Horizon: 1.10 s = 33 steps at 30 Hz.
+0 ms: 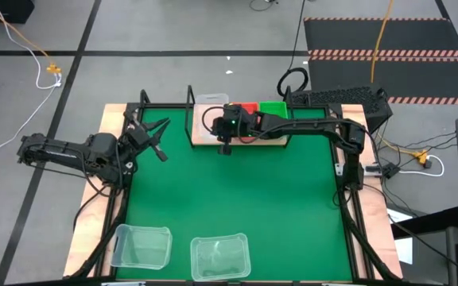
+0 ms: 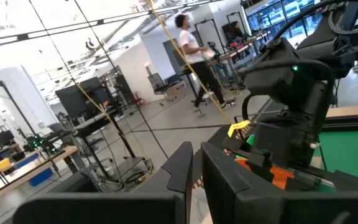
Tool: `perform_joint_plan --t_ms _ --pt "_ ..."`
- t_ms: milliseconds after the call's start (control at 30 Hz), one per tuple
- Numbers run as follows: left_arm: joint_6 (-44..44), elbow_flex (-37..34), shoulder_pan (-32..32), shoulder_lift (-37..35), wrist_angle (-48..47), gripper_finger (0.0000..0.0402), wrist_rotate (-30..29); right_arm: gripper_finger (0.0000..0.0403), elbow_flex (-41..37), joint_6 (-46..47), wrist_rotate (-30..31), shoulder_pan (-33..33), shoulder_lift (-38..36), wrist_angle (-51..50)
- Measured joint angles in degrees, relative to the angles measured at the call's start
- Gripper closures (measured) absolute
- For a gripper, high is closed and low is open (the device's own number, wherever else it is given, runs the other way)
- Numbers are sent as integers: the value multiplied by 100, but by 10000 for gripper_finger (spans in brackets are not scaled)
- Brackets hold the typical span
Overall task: Stack baskets on shelf by color
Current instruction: Stack the right transparent bin on the transparent bin on the shelf
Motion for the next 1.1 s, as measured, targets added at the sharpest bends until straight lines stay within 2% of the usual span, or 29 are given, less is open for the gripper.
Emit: perform_joint_plan --t_ms 233,533,700,1100 --pt "-2 -1 0 0 1 364 0 278 2 109 5 -1 0 371" --pt "0 -2 0 0 -3 364 0 275 0 7 -6 162 -1 -354" --pt "7 -2 0 0 15 364 0 275 -5 -107 36 182 106 -411" --pt "17 -2 0 0 90 364 0 275 0 -432 33 21 151 478"
